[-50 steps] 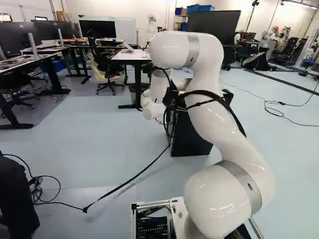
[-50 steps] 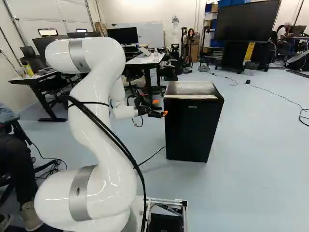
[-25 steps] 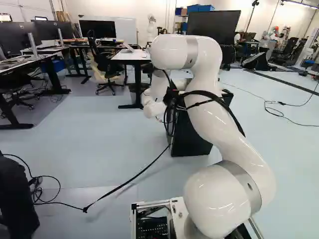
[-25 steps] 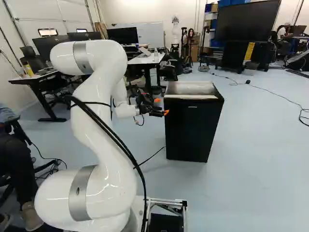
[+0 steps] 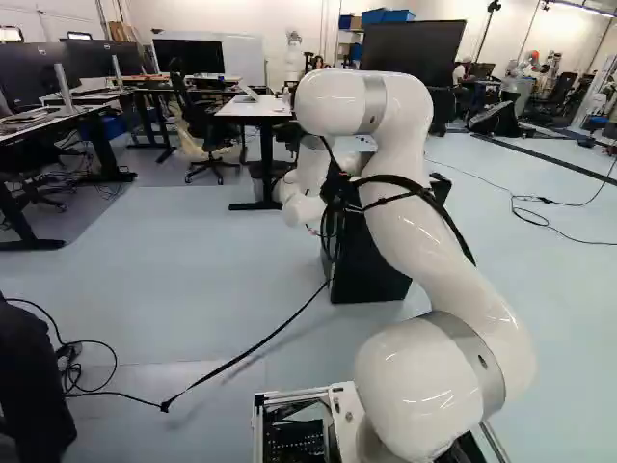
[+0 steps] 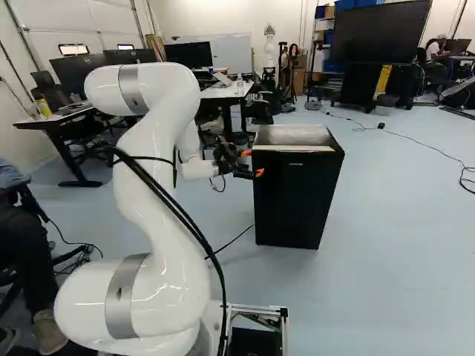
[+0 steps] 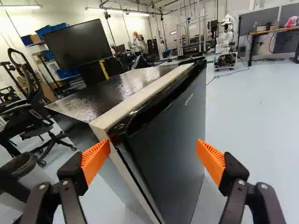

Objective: Open the fridge door

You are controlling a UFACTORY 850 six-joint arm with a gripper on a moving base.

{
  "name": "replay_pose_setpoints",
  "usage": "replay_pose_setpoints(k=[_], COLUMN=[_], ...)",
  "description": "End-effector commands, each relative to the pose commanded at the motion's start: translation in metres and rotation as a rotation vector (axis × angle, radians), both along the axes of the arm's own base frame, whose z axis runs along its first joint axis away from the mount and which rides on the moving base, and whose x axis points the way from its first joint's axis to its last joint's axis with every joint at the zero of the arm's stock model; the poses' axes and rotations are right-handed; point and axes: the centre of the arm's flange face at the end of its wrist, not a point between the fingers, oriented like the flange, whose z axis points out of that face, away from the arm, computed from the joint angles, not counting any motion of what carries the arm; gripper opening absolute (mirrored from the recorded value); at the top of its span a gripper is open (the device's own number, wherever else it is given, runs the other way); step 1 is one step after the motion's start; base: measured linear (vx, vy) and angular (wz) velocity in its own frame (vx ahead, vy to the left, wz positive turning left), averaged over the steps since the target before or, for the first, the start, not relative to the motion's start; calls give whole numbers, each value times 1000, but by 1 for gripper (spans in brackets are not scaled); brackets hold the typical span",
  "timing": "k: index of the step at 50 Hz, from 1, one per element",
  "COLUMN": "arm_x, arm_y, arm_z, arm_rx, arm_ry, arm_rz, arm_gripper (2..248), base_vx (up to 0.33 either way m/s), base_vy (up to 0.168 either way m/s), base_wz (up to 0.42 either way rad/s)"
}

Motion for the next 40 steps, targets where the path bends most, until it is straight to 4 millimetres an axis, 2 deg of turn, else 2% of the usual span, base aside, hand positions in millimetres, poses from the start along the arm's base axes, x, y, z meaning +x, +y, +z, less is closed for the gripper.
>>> replay_pose_setpoints(k=[15,40], arm_x=[0,0], arm_y=[0,0], arm_z=[0,0], arm_rx=[-1,-76], arm_ry=[2,109], arm_rz=[0,22], arm_gripper=[247,247], base_vx=[0,0], base_vy=[0,0], base_wz=[0,0])
